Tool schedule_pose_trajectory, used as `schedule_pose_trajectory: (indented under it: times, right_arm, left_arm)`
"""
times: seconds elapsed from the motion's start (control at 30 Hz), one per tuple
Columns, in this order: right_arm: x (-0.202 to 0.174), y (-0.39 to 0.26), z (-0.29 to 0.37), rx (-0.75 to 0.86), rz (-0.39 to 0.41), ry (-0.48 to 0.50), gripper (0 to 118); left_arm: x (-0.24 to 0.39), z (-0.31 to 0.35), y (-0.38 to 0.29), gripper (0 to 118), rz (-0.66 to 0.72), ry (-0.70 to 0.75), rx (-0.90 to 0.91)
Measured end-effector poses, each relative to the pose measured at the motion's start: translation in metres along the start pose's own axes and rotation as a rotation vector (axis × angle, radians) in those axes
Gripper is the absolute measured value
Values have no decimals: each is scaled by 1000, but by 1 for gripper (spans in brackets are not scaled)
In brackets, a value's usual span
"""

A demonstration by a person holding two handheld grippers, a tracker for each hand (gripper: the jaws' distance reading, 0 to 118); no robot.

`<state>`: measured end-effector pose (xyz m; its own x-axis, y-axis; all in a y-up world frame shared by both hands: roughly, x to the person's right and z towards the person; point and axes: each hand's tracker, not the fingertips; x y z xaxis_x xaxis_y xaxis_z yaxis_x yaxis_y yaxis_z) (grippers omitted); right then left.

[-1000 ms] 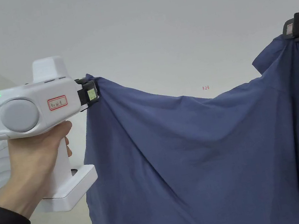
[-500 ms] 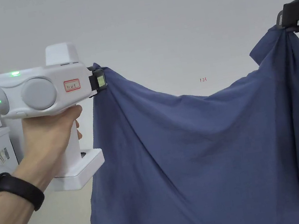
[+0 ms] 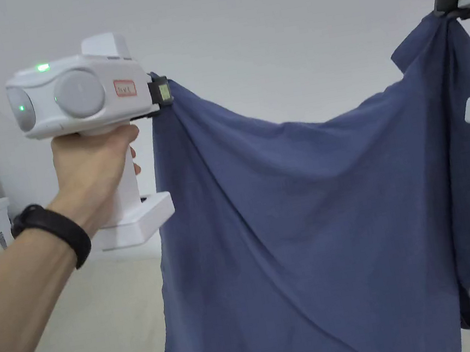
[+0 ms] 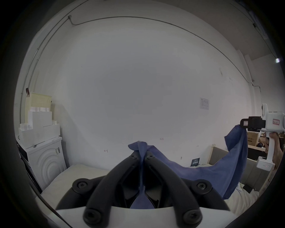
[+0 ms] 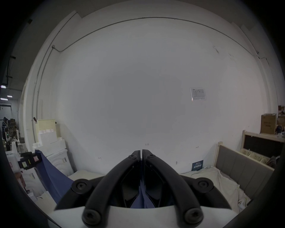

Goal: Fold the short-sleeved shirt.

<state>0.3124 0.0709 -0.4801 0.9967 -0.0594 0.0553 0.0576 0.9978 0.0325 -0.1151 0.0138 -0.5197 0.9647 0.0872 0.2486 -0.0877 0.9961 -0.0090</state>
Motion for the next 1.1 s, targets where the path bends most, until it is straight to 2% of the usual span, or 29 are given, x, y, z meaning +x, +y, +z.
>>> schedule_pose_trajectory:
  times: [0.17,0.27,0.4,0.5,0.6,0.7,0.83,1.0,1.1]
  right_arm:
    - [1,23,-26,25,-19,-35,1]
    - [-4,34,-38,38,18,-80,1]
    - [-9,50,-50,49,-5,-79,1]
    - [-20,54,-56,53,71,-96,1]
    - [-22,46,-63,31,72,-97,1]
    - [-19,19,-74,-23,91,-106,1]
    - [-7,-51,-79,-135,75,-80,1]
    - [10,-154,-79,-292,27,-66,1]
    - [21,-215,-58,-350,-47,-9,1]
  left_arm:
    - [-6,-26,12,3,-14,19,15]
    - [-11,-42,17,3,-15,22,0]
    - [-19,-57,22,3,19,43,25]
    - [-20,-66,20,3,16,51,14]
    - [-18,-72,9,3,-14,37,9]
    - [-20,-80,-17,3,-8,28,-48]
    - [-29,-87,-83,3,64,23,-135]
    - [-31,-78,-199,3,156,33,-334]
    - [-28,-58,-258,3,168,13,-402]
